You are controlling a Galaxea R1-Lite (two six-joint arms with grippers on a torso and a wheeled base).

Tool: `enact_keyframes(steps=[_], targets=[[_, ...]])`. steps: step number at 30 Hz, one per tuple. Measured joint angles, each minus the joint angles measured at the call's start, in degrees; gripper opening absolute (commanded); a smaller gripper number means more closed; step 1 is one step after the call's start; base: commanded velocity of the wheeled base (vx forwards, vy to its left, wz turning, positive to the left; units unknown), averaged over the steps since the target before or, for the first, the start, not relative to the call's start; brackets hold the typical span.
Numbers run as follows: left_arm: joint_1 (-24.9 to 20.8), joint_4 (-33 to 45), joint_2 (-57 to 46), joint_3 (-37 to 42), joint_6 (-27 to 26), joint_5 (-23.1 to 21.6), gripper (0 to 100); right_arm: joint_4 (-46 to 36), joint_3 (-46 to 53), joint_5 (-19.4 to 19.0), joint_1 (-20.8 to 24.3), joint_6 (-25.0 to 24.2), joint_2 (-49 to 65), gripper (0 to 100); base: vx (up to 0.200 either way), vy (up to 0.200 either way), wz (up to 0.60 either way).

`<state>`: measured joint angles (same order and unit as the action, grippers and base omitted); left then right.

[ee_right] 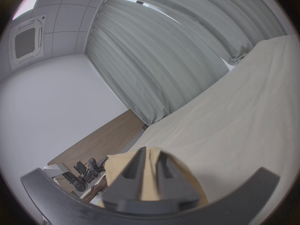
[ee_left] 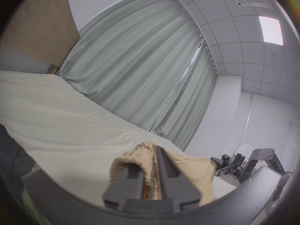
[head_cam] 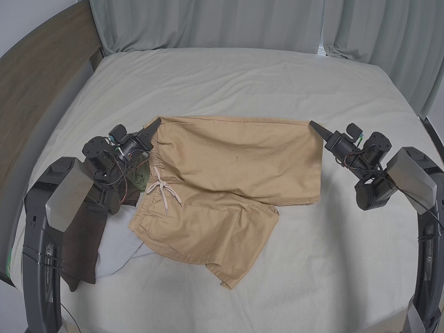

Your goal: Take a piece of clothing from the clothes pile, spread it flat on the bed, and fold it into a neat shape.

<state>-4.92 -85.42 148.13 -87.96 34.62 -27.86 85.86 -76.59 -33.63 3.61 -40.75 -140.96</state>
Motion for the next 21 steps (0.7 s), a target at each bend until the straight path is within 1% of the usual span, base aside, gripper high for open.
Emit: enact_keyframes(steps=[4,8,13,16,21], targets=[[-0.3,1.1,0.2,-1.1,1.0,0.0,100,0.0,-0.8,0.1,0.0,0.0,-0.2,100,0.000,0.000,0.00],[-0.9,2.5,0.0,-1.0,3.6,0.5,100,0.5,-0.5,0.1,0.1,0.2,-0.1,100,0.000,0.000,0.00],[-1.5,3.6,-1.2,1.4,3.8,0.7,100,1.4,4.4,0.1,0.6,1.1,1.4,100,0.000,0.000,0.00],[-1.6,3.6,-2.7,4.7,3.8,0.7,100,1.7,9.3,0.1,1.4,2.3,3.2,100,0.000,0.000,0.00],[-1.8,3.5,-6.7,14.3,3.5,0.2,100,2.0,19.1,0.1,3.1,4.8,6.9,100,0.000,0.000,0.00]])
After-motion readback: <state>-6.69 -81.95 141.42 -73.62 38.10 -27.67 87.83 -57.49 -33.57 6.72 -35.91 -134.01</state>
